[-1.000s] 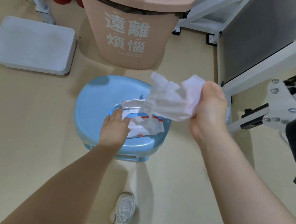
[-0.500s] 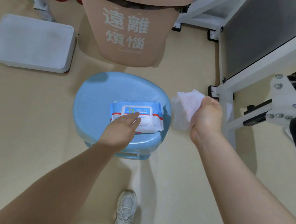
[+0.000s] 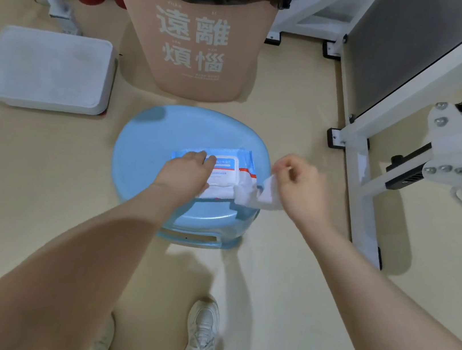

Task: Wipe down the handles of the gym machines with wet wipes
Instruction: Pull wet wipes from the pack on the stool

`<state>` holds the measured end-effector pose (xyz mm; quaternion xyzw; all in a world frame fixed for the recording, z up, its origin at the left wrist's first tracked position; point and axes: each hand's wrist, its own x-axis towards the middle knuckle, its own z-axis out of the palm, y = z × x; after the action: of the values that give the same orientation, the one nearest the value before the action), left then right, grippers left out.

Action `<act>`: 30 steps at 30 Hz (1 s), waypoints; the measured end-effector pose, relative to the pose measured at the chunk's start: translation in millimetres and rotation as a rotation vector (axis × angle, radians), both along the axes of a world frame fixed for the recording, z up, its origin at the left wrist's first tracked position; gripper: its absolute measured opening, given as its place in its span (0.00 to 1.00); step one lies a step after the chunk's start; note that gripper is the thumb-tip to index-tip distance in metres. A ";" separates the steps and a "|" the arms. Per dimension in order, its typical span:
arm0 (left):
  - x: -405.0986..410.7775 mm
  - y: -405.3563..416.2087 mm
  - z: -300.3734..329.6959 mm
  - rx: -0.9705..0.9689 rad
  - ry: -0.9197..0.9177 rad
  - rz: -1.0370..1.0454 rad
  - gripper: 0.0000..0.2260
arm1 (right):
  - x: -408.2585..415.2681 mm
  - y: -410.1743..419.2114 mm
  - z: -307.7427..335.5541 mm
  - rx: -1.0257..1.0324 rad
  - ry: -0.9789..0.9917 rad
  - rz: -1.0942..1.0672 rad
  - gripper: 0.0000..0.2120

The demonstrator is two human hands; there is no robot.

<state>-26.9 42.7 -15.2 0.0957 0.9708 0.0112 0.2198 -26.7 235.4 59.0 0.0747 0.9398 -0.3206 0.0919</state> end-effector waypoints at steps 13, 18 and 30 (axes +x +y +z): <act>-13.1 -11.7 -10.1 0.302 0.122 0.185 0.15 | 17.9 -37.6 -55.7 0.334 -0.178 0.431 0.16; -13.2 -12.2 -14.5 0.329 0.156 0.203 0.14 | 12.4 -49.6 -51.0 0.490 -0.062 0.589 0.16; 12.2 -8.1 -18.9 0.542 0.159 0.254 0.12 | 4.1 -52.5 -57.8 0.219 -0.157 0.479 0.12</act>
<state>-14.8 34.6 -34.0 0.0292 0.9508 0.2894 0.1066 -22.6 183.0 1.2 -0.1157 0.9497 -0.1795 0.2290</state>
